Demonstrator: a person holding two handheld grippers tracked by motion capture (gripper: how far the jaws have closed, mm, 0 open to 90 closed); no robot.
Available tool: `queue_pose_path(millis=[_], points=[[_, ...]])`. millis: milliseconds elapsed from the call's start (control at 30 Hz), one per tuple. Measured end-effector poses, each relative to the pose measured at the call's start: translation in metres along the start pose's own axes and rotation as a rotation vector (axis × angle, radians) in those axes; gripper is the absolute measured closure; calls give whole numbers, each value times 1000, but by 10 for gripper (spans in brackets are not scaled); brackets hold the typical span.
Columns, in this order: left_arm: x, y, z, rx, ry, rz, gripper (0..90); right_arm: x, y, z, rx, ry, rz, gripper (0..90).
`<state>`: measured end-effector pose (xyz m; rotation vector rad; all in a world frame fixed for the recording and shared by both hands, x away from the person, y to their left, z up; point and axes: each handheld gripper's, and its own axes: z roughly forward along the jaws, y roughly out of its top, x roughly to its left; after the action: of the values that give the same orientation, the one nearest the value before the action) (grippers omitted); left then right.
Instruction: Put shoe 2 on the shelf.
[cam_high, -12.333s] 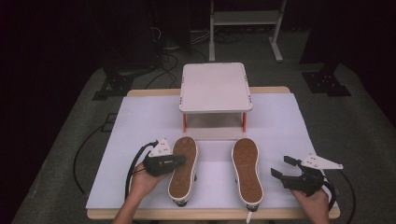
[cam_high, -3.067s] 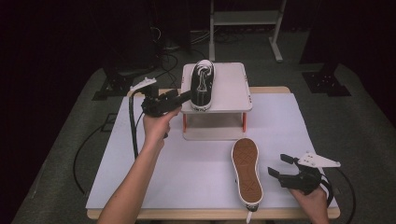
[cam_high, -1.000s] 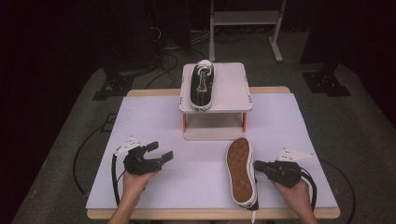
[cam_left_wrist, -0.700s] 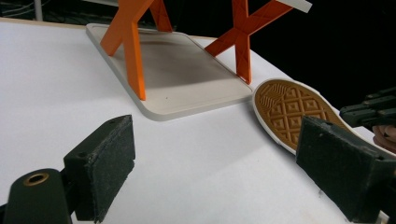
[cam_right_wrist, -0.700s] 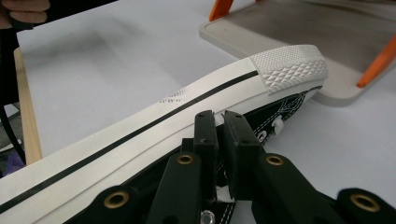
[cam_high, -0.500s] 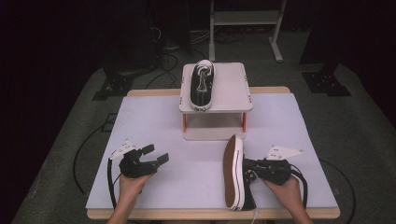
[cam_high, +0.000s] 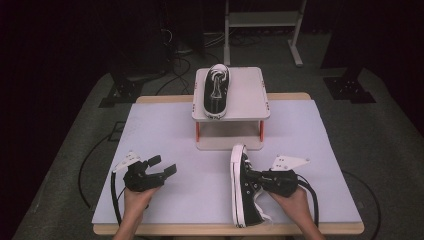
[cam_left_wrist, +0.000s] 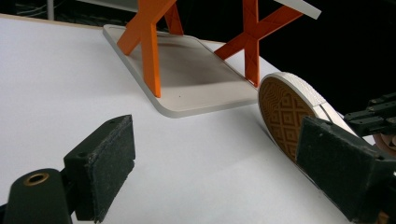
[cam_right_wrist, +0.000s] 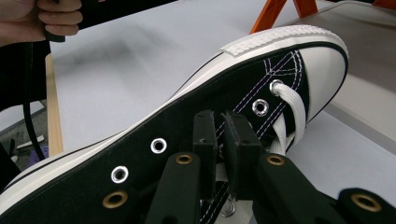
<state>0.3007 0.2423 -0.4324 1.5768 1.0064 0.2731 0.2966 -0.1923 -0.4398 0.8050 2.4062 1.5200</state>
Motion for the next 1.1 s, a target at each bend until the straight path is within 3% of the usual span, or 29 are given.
queue_pose_path(millis=[467,733,900,1100], points=[[0,0,0,2,3,3,116,5,8,10,-11,33,7,800],[2,-1,-2,-1,8,-4,116,11,15,20,-33,63,24,743],[2,-1,-2,-2,7,0,116,10,15,21,-60,69,103,624],[2,0,-1,-3,7,-3,117,8,14,21,-89,89,184,543]])
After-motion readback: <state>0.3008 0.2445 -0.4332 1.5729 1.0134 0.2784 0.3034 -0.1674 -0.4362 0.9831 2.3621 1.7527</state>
